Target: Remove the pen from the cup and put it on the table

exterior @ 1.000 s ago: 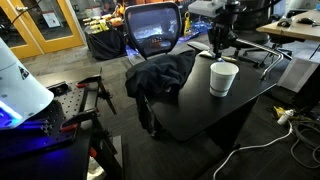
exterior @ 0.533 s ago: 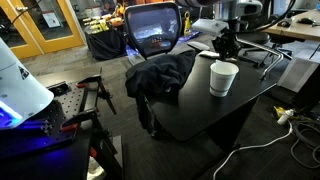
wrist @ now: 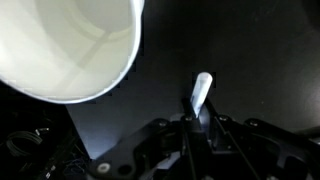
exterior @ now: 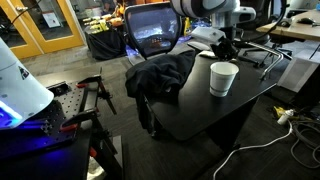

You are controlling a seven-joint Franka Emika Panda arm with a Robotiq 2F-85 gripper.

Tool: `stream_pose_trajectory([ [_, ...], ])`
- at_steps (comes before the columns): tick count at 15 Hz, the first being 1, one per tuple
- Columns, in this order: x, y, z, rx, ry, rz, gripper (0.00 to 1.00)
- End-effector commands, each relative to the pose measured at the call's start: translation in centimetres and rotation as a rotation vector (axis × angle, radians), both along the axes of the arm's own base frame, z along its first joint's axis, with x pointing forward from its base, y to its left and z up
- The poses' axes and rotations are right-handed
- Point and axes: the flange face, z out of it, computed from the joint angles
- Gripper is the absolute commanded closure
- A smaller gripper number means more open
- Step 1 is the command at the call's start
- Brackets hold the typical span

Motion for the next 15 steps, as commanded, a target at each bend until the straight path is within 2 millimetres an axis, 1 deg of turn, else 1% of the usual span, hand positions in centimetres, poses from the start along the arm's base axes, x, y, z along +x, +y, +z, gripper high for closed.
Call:
stream_pose_trajectory([
  [1,0.5,0.8,-0.3,-0.006,-0.016,0.04,0.97],
  [5,0.4,1.5,-0.6,-0.012,-0.001,0.043,0.97],
  [6,0.4,1.6,-0.4,-0.013,-0.002,0.041,0.62],
  [7,0.4,1.6,-0.2,-0.012,-0.003,0.038,0.61],
  [9,0.2,1.7,0.3,-0.009,-0.007,0.035,0.48],
  [10,0.2,1.8,0.5,-0.007,-0.007,0.031,0.39],
  [14,-0.3,2.0,1.8,0.003,-0.009,0.027,0.11],
  [15,-0.5,2.0,2.1,0.003,-0.013,0.025,0.02],
])
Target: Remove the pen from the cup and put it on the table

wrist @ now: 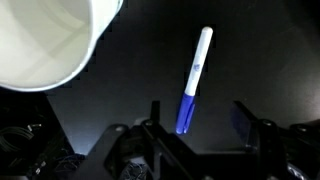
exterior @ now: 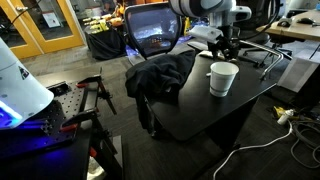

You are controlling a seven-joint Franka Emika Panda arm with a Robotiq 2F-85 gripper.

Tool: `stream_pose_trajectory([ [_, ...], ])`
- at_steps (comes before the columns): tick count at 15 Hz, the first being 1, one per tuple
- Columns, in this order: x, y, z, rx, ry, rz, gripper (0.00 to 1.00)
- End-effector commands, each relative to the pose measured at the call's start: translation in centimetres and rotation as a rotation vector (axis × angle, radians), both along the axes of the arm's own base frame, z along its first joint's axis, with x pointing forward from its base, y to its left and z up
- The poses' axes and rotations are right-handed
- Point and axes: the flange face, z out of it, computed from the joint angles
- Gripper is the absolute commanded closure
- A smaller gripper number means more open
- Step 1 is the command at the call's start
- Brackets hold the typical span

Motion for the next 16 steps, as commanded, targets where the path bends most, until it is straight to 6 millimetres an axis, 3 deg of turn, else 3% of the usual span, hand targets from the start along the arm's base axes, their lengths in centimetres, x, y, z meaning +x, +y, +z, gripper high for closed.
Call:
stream_pose_trajectory([
  [1,-0.9,0.3,2.5,0.002,-0.013,-0.004,0.01],
  [11,-3.3,0.5,7.1,0.01,-0.012,-0.011,0.0],
  [12,-3.5,0.5,7.3,0.012,-0.003,-0.011,0.0],
  [13,-2.1,0.4,6.1,0.005,-0.025,0.0,0.0],
  [16,-2.5,0.4,6.5,0.005,-0.02,-0.001,0.0],
])
